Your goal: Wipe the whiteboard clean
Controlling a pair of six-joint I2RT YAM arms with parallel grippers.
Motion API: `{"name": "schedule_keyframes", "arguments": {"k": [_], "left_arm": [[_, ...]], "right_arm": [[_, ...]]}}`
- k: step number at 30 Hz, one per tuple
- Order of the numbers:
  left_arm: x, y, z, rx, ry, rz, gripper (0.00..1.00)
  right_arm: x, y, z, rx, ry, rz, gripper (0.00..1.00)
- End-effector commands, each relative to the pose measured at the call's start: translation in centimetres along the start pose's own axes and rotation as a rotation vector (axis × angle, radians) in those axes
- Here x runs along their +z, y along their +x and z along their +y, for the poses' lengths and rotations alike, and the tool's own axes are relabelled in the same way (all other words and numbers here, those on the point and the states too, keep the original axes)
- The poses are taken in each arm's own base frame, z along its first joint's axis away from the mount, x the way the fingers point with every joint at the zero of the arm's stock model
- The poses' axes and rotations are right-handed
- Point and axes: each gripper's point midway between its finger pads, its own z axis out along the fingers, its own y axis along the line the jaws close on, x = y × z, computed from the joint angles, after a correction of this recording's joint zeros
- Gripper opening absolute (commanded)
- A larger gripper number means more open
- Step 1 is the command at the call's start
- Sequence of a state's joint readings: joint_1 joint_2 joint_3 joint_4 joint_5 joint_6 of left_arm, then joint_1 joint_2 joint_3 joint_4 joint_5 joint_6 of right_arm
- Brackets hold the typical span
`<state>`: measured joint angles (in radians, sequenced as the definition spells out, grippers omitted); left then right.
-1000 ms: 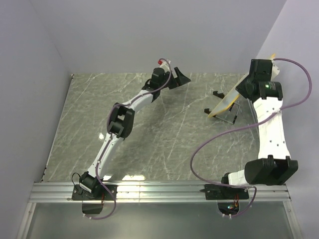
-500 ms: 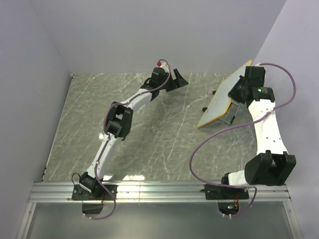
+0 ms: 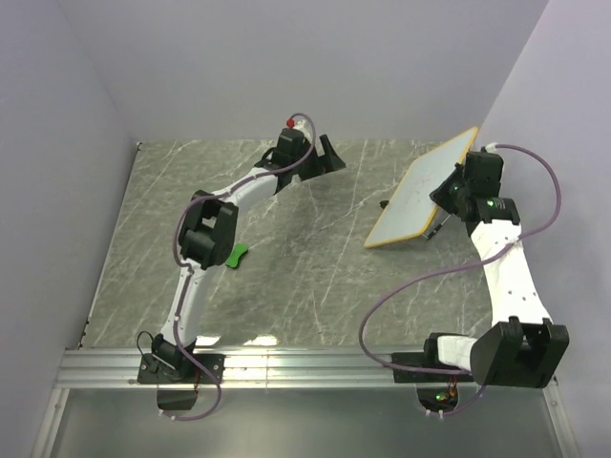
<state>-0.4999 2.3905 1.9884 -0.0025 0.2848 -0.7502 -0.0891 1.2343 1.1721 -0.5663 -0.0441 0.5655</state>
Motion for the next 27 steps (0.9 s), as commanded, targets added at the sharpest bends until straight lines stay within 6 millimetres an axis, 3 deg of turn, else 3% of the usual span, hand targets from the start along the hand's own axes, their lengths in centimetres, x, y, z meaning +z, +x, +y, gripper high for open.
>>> {"name": "schedule_keyframes", "arguments": {"k": [1,2,3,5,7,10,11,13,15,16,21,27], "left_arm": [[-3.6,-3.4,-2.5,0.085,0.033,-0.102,0.99],[-3.9,-3.4,-2.9,0.092,0.046,-0.104,0.99],[-4.2,-3.3,-3.0,0.097,0.049,-0.1,0.99],[-4.3,-2.7,-3.1,0.098,0.053,-0.082,0.99],[-4.4,-2.4,-3.4,0.099,0.057,-0.075,0.99],[-4.6,-1.8,-4.1,0.104,0.058,-0.066,0.99],[-4.6,-1.6,-4.3,0.104,0.059,-0.065,0.99],[-5.0,-1.4,-4.4,0.1,0.055,-0.06,1.0],[-5.7,-1.4,-5.2,0.103,0.059,-0.068,1.0],[-5.8,-0.8,-4.7,0.099,0.047,-0.061,0.99],[-7.1,0.0,-5.4,0.091,0.036,-0.051,0.99],[-8.4,0.5,-5.6,0.08,0.004,-0.062,0.98]], "right_arm": [[-3.1,-1.0,1.7,-0.068,-0.006,-0.061,0.0],[-4.4,-3.1,2.1,-0.067,0.024,-0.134,0.0],[-5.1,-3.7,2.2,-0.065,0.025,-0.155,0.0],[-6.0,-4.7,2.8,-0.059,0.014,-0.178,0.0],[-5.6,-3.8,3.9,-0.064,-0.049,-0.132,0.0],[-4.9,-0.9,5.5,-0.059,-0.179,-0.017,0.0],[-4.2,1.0,5.2,-0.058,-0.196,0.04,0.0],[-4.4,3.3,6.6,-0.053,-0.319,0.125,0.0],[-4.6,5.7,6.3,-0.045,-0.362,0.186,0.0],[-5.2,7.2,7.2,-0.063,-0.418,0.232,0.0],[-6.9,11.9,6.0,-0.078,-0.417,0.414,0.0],[-11.1,18.6,6.2,-0.156,-0.488,0.79,0.0]]}}
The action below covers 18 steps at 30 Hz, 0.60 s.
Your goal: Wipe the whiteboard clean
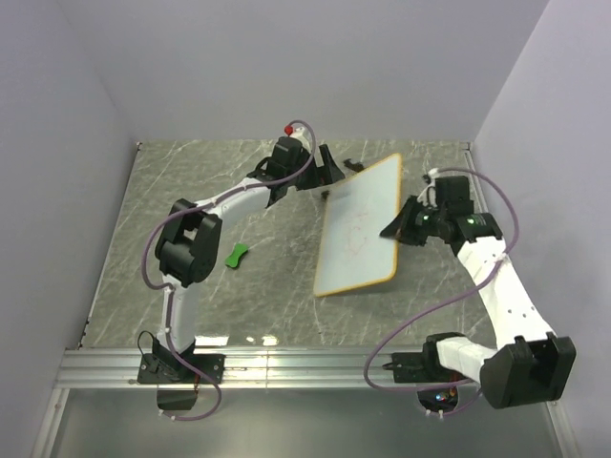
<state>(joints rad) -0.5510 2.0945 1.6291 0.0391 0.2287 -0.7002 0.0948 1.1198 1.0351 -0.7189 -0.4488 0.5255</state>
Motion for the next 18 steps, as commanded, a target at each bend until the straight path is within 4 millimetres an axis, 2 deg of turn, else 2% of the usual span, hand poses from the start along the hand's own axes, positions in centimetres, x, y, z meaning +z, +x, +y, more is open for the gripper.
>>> {"name": "schedule_keyframes", "arguments": {"k": [1,2,3,5,6,7,8,10,11,12,13,14,15,16,17,18], "left_arm": [[-2.3,-2.2,-2.4,0.01,0.014,-0.073,0.98],[-2.6,-2.4,-2.7,0.01,0.01,-0.083,0.98],[-2.8,-2.5,-2.5,0.014,0.002,-0.088,0.98],[-3.1,-2.3,-2.2,0.035,-0.012,-0.089,0.98],[-3.5,-3.1,-2.1,0.051,-0.032,-0.113,0.98],[-3.7,-3.3,-1.9,0.063,-0.051,-0.112,0.98],[-3.8,-3.4,-1.4,0.09,-0.073,-0.104,0.99],[-4.0,-4.7,-1.5,0.108,-0.078,-0.126,0.99],[-3.8,-5.1,-1.0,0.111,-0.086,-0.133,0.99],[-3.6,-5.4,-0.9,0.109,-0.081,-0.141,0.99],[-3.4,-6.1,-1.3,0.108,-0.056,-0.148,1.0],[-2.5,-6.0,-0.2,0.098,-0.058,-0.138,0.99],[-2.1,-6.9,-1.0,0.102,-0.029,-0.147,1.0],[-1.5,-6.8,-1.1,0.108,-0.002,-0.13,1.0],[0.2,-5.7,0.2,0.113,-0.008,-0.097,1.0],[0.7,-6.9,-0.8,0.131,0.019,-0.119,0.99]], "right_arm": [[-1.8,7.6,3.1,-0.018,-0.156,0.367,0.0],[-2.2,8.8,3.9,-0.046,-0.184,0.406,0.0],[-2.5,9.1,4.3,-0.062,-0.198,0.416,0.0],[-3.7,9.0,5.9,-0.109,-0.242,0.412,0.0],[-4.1,9.1,5.8,-0.125,-0.211,0.411,0.0],[-5.1,7.8,6.7,-0.162,-0.21,0.363,0.0],[-5.4,6.7,6.2,-0.188,-0.139,0.311,0.0],[-7.3,5.6,6.4,-0.223,-0.093,0.255,0.0],[-9.3,3.9,7.7,-0.258,-0.1,0.154,0.0],[-10.4,2.9,8.0,-0.273,-0.082,0.099,0.0],[-11.4,2.1,7.2,-0.28,-0.005,0.05,0.0],[-13.4,0.8,8.1,-0.295,-0.004,-0.029,0.0],[-14.3,0.7,8.0,-0.284,0.019,-0.05,0.0],[-15.9,-0.3,8.3,-0.287,0.03,-0.128,0.0],[-16.6,-0.5,8.4,-0.278,0.031,-0.155,0.0],[-17.3,-0.7,8.7,-0.252,0.024,-0.186,0.0]]}}
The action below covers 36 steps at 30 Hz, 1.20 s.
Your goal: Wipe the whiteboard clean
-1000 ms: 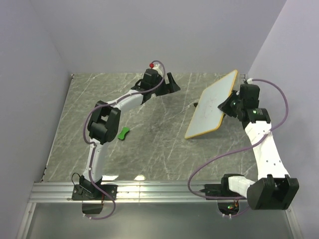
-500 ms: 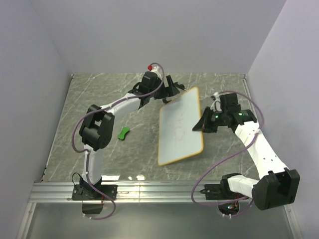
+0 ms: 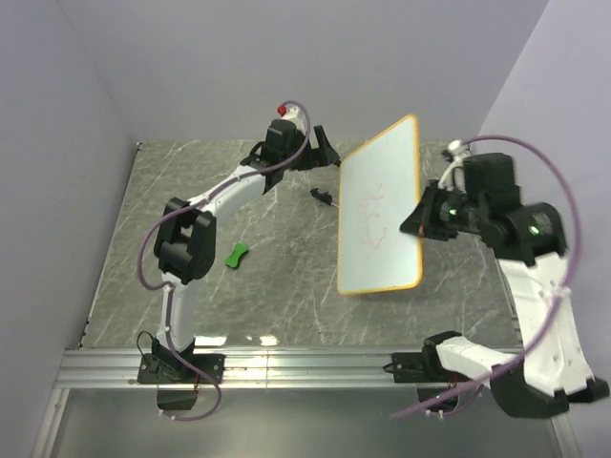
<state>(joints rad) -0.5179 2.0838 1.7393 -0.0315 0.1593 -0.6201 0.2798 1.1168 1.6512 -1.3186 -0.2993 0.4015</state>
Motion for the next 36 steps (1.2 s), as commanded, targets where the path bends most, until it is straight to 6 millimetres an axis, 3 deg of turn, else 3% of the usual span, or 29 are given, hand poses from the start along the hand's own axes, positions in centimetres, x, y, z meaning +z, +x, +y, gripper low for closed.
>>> {"name": "schedule_keyframes", "arguments": {"k": [1,2,3,4,5,7,9,10,12,13,14,16,18,19,20,25,27,28,29,30,31,32,33,34,35,36], "left_arm": [[2.7,-1.5,-0.6,0.063,0.08,-0.02,0.99],[4.4,0.1,0.9,0.053,0.054,0.016,0.99],[4.9,-1.6,0.5,0.056,0.065,-0.015,0.99],[6.1,-0.6,1.9,0.032,0.039,0.007,0.99],[6.4,-1.7,1.8,0.028,0.03,-0.018,0.99],[7.5,-1.6,3.1,0.016,0.015,-0.028,0.99],[7.9,-2.3,2.4,0.016,0.086,-0.042,1.0],[8.9,-0.8,2.9,-0.004,0.105,-0.006,1.0],[9.1,-1.4,0.6,0.002,0.242,0.005,0.99],[9.9,0.1,0.9,-0.028,0.275,0.042,0.99],[9.9,-0.3,0.1,-0.039,0.319,0.043,0.99],[9.6,0.3,-0.9,-0.077,0.413,0.078,0.95],[9.4,1.6,-0.3,-0.104,0.424,0.105,0.91],[8.7,1.0,-1.2,-0.107,0.462,0.094,0.87],[8.7,2.3,-0.5,-0.125,0.455,0.122,0.83],[7.5,5.1,-1.0,-0.176,0.496,0.258,0.63],[7.1,7.3,-0.4,-0.203,0.456,0.326,0.61],[6.5,6.6,-0.8,-0.183,0.425,0.303,0.59],[6.1,8.9,0.6,-0.212,0.372,0.342,0.58],[5.5,9.4,0.7,-0.218,0.359,0.345,0.57],[4.3,8.3,-0.1,-0.231,0.354,0.324,0.57],[4.0,10.0,1.7,-0.266,0.268,0.329,0.56],[2.7,9.0,0.9,-0.283,0.241,0.314,0.55],[2.1,9.2,1.4,-0.306,0.184,0.311,0.54],[1.5,10.3,2.6,-0.332,0.094,0.308,0.53],[0.7,11.2,1.9,-0.336,0.064,0.328,0.52]], "right_arm": [[-5.4,-1.9,0.5,0.019,0.013,-0.235,0.0],[-5.7,-2.0,0.5,0.035,0.017,-0.253,0.0],[-5.9,-2.0,0.5,0.061,0.018,-0.268,0.0],[-6.4,-2.1,0.1,0.069,0.034,-0.29,0.0],[-6.6,-2.3,0.1,0.075,0.041,-0.305,0.0],[-7.5,-2.7,-0.1,0.081,0.058,-0.343,0.0],[-8.4,-3.5,-0.6,0.075,0.093,-0.389,0.0],[-8.2,-3.8,-0.7,0.076,0.107,-0.388,0.0],[-7.9,-4.1,-1.0,0.076,0.13,-0.384,0.0],[-7.6,-4.4,-1.0,0.077,0.135,-0.377,0.0],[-7.4,-4.6,-1.0,0.079,0.137,-0.374,0.0],[-7.3,-5.5,-1.1,0.083,0.15,-0.4,0.0],[-7.3,-6.2,-1.2,0.078,0.164,-0.414,0.0],[-7.0,-6.5,-1.3,0.072,0.173,-0.409,0.0],[-6.8,-6.6,-1.4,0.062,0.183,-0.401,0.0],[-6.0,-7.2,-1.7,0.035,0.2,-0.399,0.0],[-5.9,-7.5,-1.6,0.021,0.198,-0.406,0.0],[-5.9,-7.6,-1.6,0.016,0.197,-0.407,0.0],[-5.8,-7.7,-1.6,0.007,0.196,-0.408,0.0],[-5.9,-7.8,-1.5,0.001,0.193,-0.413,0.0],[-5.9,-7.8,-1.4,-0.004,0.188,-0.413,0.0],[-6.0,-7.8,-1.3,-0.016,0.181,-0.418,0.0],[-6.1,-7.7,-1.3,-0.02,0.178,-0.417,0.0],[-6.2,-7.5,-1.4,-0.027,0.178,-0.416,0.0],[-6.3,-7.4,-1.3,-0.038,0.175,-0.419,0.0],[-6.4,-7.1,-1.5,-0.043,0.176,-0.422,0.0]]}}
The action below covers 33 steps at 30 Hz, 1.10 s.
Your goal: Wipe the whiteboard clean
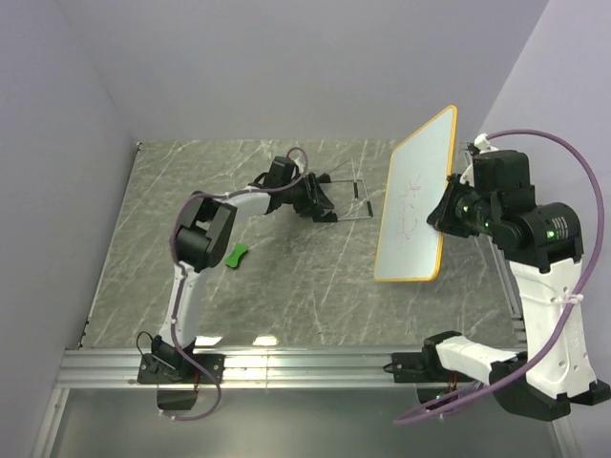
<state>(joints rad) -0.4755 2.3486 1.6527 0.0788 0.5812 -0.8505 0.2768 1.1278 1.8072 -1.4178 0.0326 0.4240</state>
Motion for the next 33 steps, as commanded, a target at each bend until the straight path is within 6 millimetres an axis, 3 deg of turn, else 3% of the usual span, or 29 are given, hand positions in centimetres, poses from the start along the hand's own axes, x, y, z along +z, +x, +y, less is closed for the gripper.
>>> {"name": "schedule_keyframes", "arguments": {"k": [1,3,6,8,11,12,14,15,16,17,18,19,21,26,33], "left_arm": [[-4.4,-0.7,-6.3,0.014,-0.046,-0.124,0.53],[-4.5,2.3,-7.8,0.035,-0.062,-0.081,0.53],[-5.4,4.2,-11.2,0.075,-0.041,-0.07,0.54],[-5.8,4.8,-11.8,0.085,-0.053,-0.061,0.54],[-7.8,4.0,-11.8,0.084,-0.154,-0.104,0.6],[-9.3,3.1,-12.4,0.1,-0.187,-0.143,0.68],[-11.9,1.2,-12.0,0.123,-0.3,-0.251,0.74],[-14.4,0.2,-13.8,0.159,-0.293,-0.312,0.83],[-16.6,-1.2,-12.4,0.162,-0.405,-0.412,0.91],[-18.4,-1.8,-12.4,0.16,-0.441,-0.476,0.99],[-21.4,-2.7,-13.8,0.162,-0.432,-0.561,0.99],[-22.6,-2.7,-12.3,0.172,-0.481,-0.603,0.99],[-25.6,-3.6,-13.8,0.232,-0.404,-0.658,0.99],[-29.1,-2.3,-9.4,0.215,-0.509,-0.595,0.99],[-34.6,-1.3,-7.4,0.251,-0.565,-0.643,0.99]], "right_arm": [[-2.7,-4.3,1.6,-0.024,-0.111,-0.246,0.0],[-2.7,-3.9,1.6,-0.038,-0.125,-0.256,0.0],[-2.9,-3.7,1.9,-0.036,-0.151,-0.267,0.0],[-3.2,-3.9,2.9,-0.032,-0.204,-0.274,0.0],[-4.0,-4.7,5.0,-0.055,-0.318,-0.306,0.0],[-4.3,-4.3,6.6,-0.086,-0.41,-0.286,0.0],[-3.8,-4.9,8.3,-0.103,-0.494,-0.295,0.0],[-3.6,-5.0,9.0,-0.106,-0.529,-0.288,0.0],[-3.5,-5.6,9.6,-0.099,-0.55,-0.298,0.0],[-2.8,-6.0,9.7,-0.091,-0.543,-0.301,0.0],[-2.0,-6.6,9.7,-0.08,-0.527,-0.298,0.0],[-1.3,-7.1,9.5,-0.071,-0.5,-0.306,0.0],[0.9,-8.2,9.6,-0.071,-0.458,-0.284,0.0],[7.1,-10.0,8.7,-0.084,-0.313,-0.209,0.0],[13.7,-11.5,9.3,-0.095,-0.268,-0.105,0.0]]}}
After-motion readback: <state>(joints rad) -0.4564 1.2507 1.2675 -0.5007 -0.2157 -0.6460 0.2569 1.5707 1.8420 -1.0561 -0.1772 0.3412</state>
